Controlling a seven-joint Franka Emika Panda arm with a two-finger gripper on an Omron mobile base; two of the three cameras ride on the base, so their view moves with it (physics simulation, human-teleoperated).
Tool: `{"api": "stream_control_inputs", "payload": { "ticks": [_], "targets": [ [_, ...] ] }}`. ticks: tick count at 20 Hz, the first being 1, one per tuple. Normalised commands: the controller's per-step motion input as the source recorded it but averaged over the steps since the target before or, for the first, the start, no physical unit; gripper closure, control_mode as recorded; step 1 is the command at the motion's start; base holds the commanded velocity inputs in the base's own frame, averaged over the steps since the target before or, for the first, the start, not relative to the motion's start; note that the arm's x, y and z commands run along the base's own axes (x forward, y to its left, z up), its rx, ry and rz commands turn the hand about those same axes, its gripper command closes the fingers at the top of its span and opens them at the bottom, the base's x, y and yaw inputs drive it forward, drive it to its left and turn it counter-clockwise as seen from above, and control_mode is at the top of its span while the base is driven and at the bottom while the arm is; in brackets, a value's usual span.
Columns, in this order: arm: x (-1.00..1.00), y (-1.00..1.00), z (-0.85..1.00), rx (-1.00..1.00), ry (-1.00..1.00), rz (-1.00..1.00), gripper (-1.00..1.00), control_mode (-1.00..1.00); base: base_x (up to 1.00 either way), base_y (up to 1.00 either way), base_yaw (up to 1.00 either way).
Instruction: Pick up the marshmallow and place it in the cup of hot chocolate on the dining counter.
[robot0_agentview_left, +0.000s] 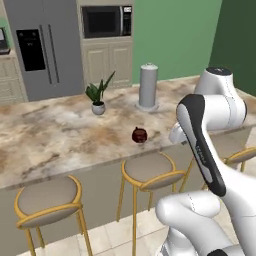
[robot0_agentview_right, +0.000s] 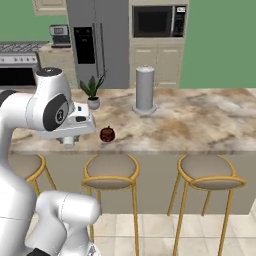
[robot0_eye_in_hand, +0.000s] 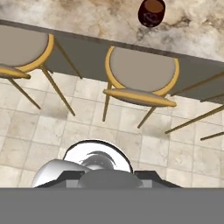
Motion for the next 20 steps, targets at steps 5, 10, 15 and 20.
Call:
{"api": "stream_control_inputs", "payload": {
  "ticks": [5, 10, 15, 20],
  "targets": [
    [0.00, 0.00, 0.00, 0.00, 0.00, 0.00, 1.00, 1.00, 0.86, -0.25, 0.18],
    [0.00, 0.00, 0.00, 0.00, 0.00, 0.00, 1.00, 1.00, 1.00, 0.00, 0.13],
    [0.00, 0.00, 0.00, 0.00, 0.00, 0.00, 1.00, 1.00, 0.80, 0.04, 0.09],
    [0.00, 0.00, 0.00, 0.00, 0.00, 0.00, 1.00, 1.00, 0.07, -0.01, 0.03]
  ]
}}
